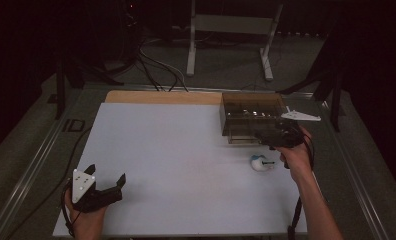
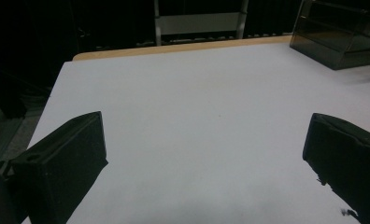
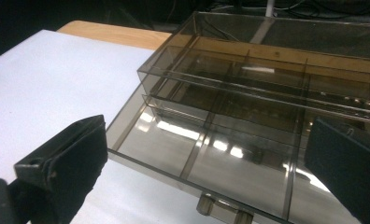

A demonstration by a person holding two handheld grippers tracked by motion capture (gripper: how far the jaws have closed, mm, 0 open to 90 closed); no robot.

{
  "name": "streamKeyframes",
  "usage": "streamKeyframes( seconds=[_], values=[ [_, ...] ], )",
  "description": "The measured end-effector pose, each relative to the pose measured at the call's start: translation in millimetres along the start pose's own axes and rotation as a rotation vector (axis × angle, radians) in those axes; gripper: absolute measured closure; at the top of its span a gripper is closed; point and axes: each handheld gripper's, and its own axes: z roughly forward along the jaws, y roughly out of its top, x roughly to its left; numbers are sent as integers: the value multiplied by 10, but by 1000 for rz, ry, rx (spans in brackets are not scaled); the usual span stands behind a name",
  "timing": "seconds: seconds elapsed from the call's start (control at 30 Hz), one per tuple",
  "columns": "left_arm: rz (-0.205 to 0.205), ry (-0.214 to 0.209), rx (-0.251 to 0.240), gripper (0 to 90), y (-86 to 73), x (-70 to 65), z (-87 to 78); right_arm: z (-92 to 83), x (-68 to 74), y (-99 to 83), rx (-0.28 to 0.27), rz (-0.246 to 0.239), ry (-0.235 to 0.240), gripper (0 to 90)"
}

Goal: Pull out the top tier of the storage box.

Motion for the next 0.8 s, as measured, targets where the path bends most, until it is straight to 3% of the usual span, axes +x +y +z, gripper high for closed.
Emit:
streamKeyframes(
  seconds=[0.07,0.33,0.8],
  values=[
    [-1,0,0,11,-1,3,3,-19,-7,-8,-27,23,30,0],
    [3,-1,3,11,2,-16,24,-62,-13,-37,-78,28,8,0],
    [2,1,1,11,1,-5,13,-144,43,-142,-139,13,22,0]
  ],
)
